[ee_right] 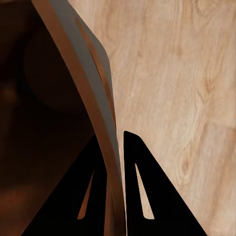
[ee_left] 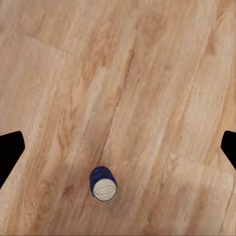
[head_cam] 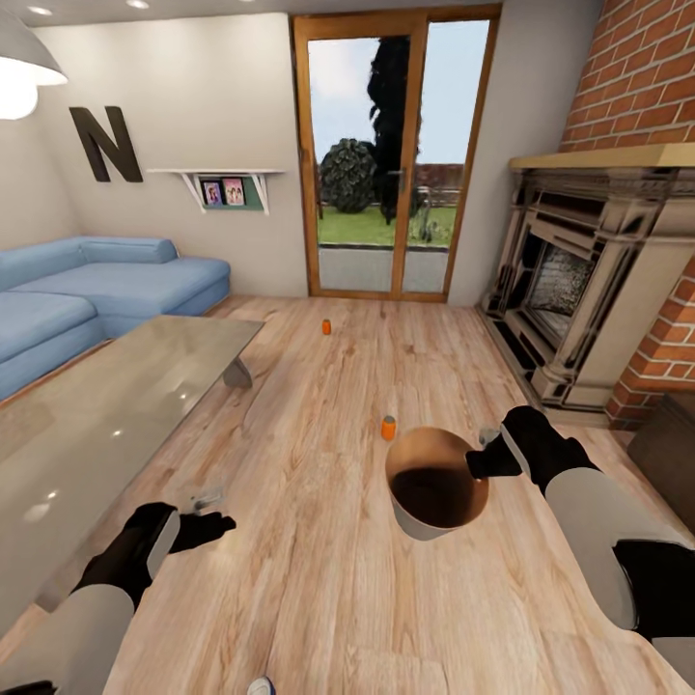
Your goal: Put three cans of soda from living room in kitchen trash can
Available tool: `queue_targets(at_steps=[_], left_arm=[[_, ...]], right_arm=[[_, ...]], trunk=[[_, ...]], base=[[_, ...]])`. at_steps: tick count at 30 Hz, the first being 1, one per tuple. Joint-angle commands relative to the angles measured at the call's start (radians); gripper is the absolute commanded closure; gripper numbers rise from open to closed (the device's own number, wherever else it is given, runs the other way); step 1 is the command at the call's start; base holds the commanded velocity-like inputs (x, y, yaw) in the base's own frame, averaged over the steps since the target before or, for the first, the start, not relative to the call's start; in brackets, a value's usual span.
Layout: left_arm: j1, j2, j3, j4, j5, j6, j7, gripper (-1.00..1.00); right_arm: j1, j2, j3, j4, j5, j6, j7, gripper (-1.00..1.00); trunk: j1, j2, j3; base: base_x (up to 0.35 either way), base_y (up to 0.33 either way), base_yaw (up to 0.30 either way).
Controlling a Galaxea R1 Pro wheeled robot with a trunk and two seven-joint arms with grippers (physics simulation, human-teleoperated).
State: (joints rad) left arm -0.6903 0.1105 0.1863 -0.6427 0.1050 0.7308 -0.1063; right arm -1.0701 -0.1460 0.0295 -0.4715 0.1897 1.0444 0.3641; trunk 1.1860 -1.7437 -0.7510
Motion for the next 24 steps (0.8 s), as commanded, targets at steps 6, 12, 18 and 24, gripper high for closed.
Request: queue_targets(at_steps=[6,12,18,24], left_arm=[[0.0,-0.002,-0.002,0.021,-0.003,-0.038,0.0,-1.0],[-0.001,-0.003,-0.002,0.024,-0.004,-0.045,0.002,-1.0],[-0.001,-0.005,-0.002,0.024,-0.002,-0.046,0.001,-1.0],[-0.001,-0.007,-0.002,0.025,-0.003,-0.047,0.0,-1.0]], right_arm=[[-0.001,0.0,-0.002,0.0,-0.021,0.003,0.004,1.0],[-0.001,0.0,-0.001,0.001,-0.022,0.003,0.004,1.0],[-0.001,0.001,-0.002,0.001,-0.022,0.003,0.004,1.0],[-0.001,0.001,-0.003,0.001,-0.022,0.003,0.003,1.0]], trunk=[[0.023,-0.042,-0.019],[0.046,-0.084,-0.038],[0.069,-0.126,-0.056],[0.092,-0.168,-0.075]], base=[[0.0,0.0,0.0],[0.0,0.0,0.0],[0.0,0.0,0.0],[0.0,0.0,0.0]])
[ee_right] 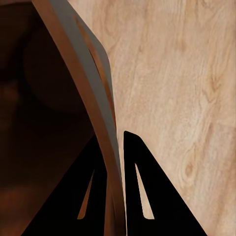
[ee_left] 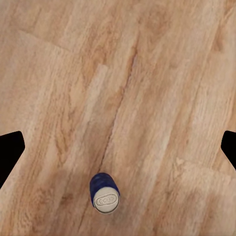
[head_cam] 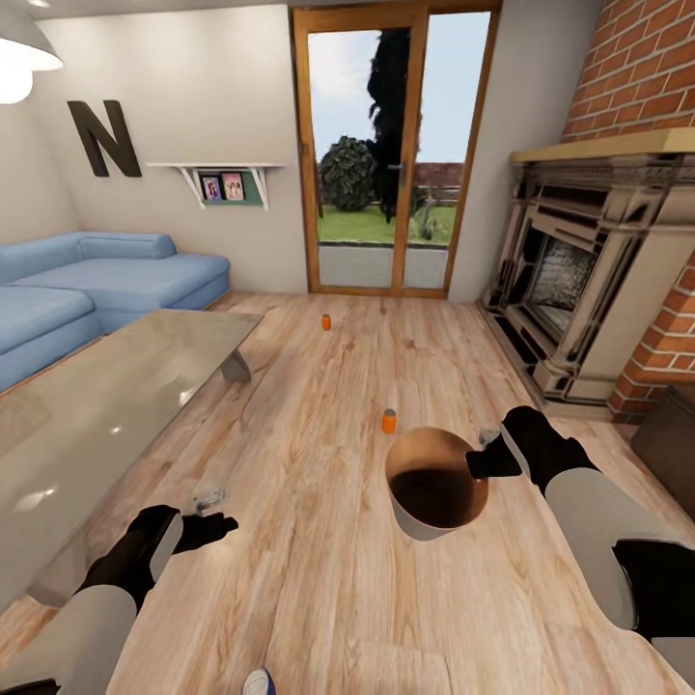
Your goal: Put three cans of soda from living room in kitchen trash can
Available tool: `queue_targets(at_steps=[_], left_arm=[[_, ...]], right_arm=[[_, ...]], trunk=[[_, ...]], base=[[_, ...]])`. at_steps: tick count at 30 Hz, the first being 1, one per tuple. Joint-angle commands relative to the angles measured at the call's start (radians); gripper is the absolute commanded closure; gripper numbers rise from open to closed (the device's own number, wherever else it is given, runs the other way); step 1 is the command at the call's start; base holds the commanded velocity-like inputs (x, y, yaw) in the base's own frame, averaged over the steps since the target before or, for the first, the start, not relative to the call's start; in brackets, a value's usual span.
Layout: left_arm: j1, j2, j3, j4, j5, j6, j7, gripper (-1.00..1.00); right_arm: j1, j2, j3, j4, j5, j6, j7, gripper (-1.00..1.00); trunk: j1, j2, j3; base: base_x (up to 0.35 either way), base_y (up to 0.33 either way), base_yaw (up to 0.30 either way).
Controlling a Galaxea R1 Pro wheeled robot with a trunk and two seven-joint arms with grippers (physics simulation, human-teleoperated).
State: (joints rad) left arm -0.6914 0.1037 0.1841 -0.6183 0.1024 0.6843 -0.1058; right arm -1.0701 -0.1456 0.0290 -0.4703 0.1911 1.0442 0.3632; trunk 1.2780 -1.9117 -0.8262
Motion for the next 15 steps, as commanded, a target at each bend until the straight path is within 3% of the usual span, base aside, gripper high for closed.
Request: queue_targets(at_steps=[1,15], left_arm=[[0.0,0.0,0.0,0.0,0.0,0.0,0.0,-1.0],[0.0,-0.001,-0.003,0.002,-0.003,0.0,0.001,-1.0]], right_arm=[[-0.001,0.0,-0.003,0.0,-0.024,0.003,0.004,1.0],[-0.001,0.016,-0.003,0.003,-0.024,0.003,-0.002,1.0]], trunk=[[0.004,-0.007,-0.003],[0.058,-0.105,-0.047]], base=[[0.0,0.0,0.0],[0.0,0.0,0.0]])
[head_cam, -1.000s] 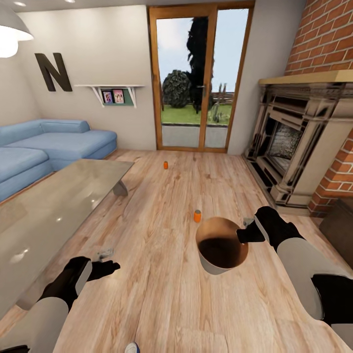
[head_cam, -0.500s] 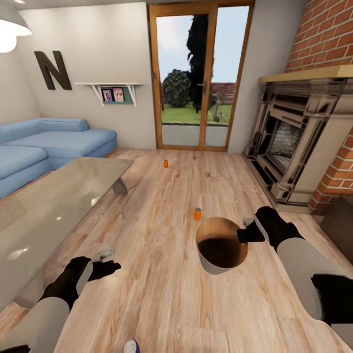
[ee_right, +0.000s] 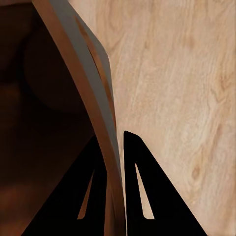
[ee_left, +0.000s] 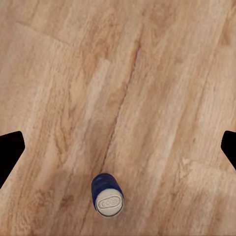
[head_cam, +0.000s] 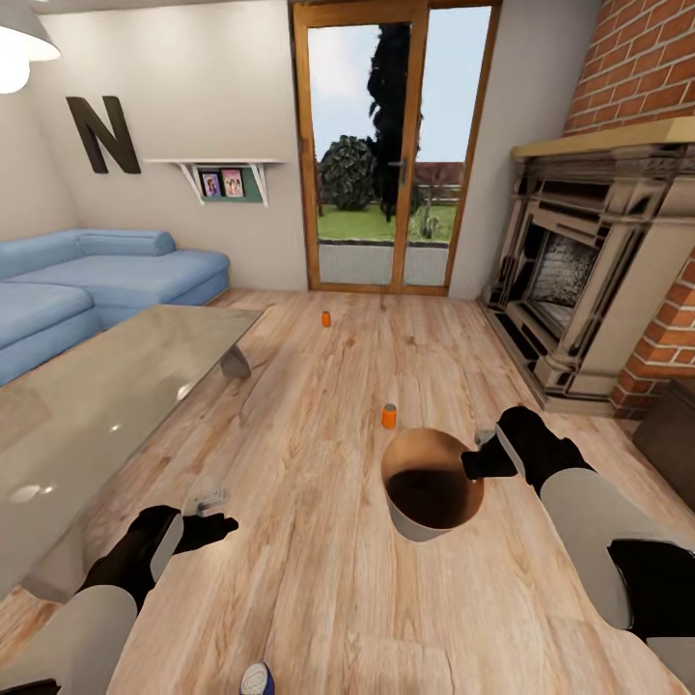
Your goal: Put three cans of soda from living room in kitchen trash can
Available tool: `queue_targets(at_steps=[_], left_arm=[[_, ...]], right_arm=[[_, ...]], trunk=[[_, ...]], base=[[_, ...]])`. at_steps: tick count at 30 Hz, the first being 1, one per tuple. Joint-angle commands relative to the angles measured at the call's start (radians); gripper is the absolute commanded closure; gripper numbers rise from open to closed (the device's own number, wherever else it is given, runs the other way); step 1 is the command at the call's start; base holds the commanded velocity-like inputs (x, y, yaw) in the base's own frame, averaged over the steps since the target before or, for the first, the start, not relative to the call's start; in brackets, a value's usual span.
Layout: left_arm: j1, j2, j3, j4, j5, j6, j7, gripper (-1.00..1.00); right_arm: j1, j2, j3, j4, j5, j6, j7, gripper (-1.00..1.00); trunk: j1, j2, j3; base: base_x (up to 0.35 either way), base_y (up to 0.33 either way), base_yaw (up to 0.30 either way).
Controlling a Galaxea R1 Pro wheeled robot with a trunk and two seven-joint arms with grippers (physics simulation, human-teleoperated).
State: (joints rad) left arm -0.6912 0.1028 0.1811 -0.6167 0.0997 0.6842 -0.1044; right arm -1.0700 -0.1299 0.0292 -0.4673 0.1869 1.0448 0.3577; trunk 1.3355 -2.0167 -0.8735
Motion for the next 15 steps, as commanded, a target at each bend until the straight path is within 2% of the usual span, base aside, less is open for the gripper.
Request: queue_targets(at_steps=[1,8,15], left_arm=[[0.0,0.0,0.0,0.0,0.0,0.0,0.0,-1.0],[0.001,-0.001,-0.001,0.0,0.0,0.0,-0.001,-1.0],[0.001,-0.001,-0.001,0.0,0.0,0.0,0.0,-1.0]], right_arm=[[-0.001,0.002,-0.002,0.0,-0.02,0.002,0.002,1.0],[-0.001,0.006,-0.008,0.001,-0.024,0.002,-0.054,1.0],[-0.001,0.006,-0.012,0.001,-0.026,0.002,-0.071,1.0]], trunk=[[0.004,-0.007,-0.004],[0.031,-0.056,-0.034],[0.057,-0.105,-0.066]], base=[[0.0,0.0,0.0],[0.0,0.0,0.0],[0.0,0.0,0.0]])
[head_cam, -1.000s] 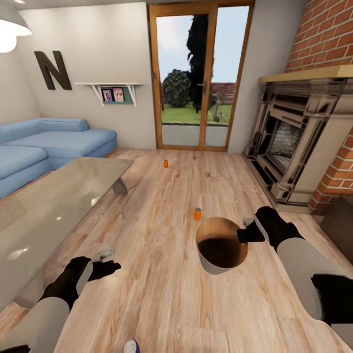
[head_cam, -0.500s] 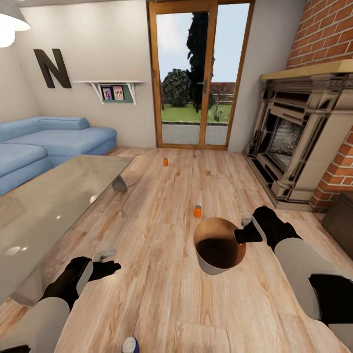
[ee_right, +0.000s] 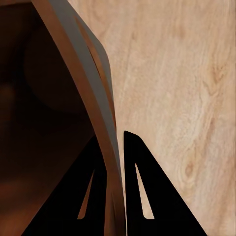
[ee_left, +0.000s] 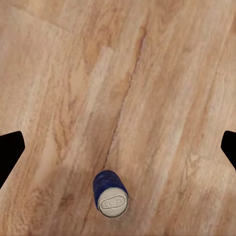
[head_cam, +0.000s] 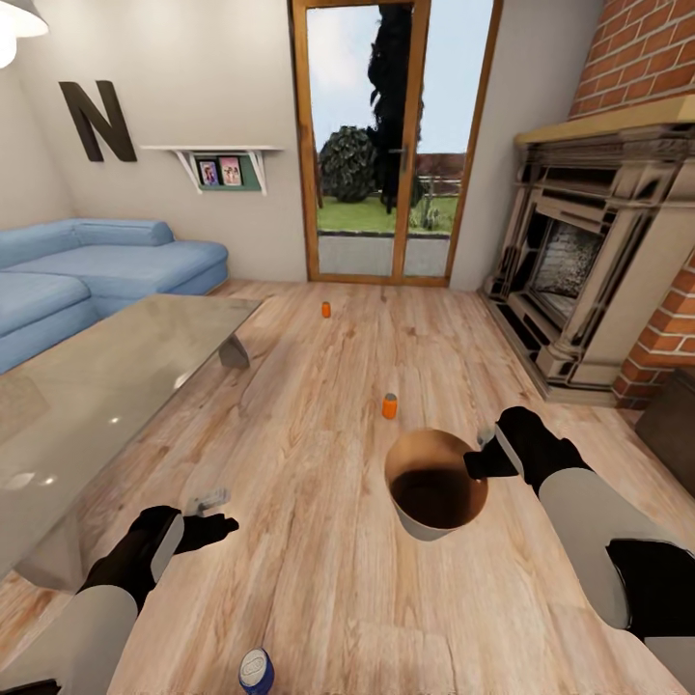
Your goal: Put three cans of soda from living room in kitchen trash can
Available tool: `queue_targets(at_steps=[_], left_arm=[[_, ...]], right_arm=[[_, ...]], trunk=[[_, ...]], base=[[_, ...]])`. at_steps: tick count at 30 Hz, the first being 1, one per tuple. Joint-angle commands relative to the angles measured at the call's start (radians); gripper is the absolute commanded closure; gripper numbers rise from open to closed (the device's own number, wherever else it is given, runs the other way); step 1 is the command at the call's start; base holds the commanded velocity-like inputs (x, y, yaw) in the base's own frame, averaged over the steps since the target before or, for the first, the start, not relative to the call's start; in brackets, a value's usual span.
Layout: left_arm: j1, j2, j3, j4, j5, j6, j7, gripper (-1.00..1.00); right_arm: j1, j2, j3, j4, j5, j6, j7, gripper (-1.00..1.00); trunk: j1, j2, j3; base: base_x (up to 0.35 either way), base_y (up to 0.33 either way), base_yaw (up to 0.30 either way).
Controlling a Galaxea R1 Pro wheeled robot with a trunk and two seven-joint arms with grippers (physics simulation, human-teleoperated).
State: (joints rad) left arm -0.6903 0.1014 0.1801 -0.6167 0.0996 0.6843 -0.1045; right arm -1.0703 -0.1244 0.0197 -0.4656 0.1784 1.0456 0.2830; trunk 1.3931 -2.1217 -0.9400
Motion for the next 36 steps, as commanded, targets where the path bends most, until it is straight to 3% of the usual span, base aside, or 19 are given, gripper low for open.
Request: queue_targets(at_steps=[1,8,18,31,36], left_arm=[[0.0,0.0,0.0,0.0,0.0,0.0,0.0,-1.0],[-0.001,0.0,-0.001,0.02,0.0,-0.001,0.0,-1.0],[-0.001,0.0,-0.001,0.074,0.0,-0.004,-0.001,-1.0],[-0.002,-0.002,-0.001,0.08,-0.003,-0.042,-0.001,-1.0],[-0.002,-0.005,-0.027,0.081,-0.003,-0.046,-0.001,-1.0]], right_arm=[[-0.001,0.0,-0.002,0.0,-0.017,0.002,0.003,1.0],[-0.018,-0.002,-0.004,0.002,-0.017,0.002,0.001,1.0],[-0.128,-0.01,-0.004,0.103,-0.015,0.002,-0.001,1.0],[-0.144,-0.004,0.002,0.12,-0.013,0.002,-0.002,1.0],[-0.145,-0.003,0.003,0.12,-0.013,0.002,-0.003,1.0]], trunk=[[0.004,-0.007,-0.005],[0.031,-0.056,-0.038],[0.069,-0.126,-0.084],[0.119,-0.217,-0.146],[0.138,-0.252,-0.169]], base=[[0.0,0.0,0.0],[0.0,0.0,0.0],[0.0,0.0,0.0],[0.0,0.0,0.0],[0.0,0.0,0.0]])
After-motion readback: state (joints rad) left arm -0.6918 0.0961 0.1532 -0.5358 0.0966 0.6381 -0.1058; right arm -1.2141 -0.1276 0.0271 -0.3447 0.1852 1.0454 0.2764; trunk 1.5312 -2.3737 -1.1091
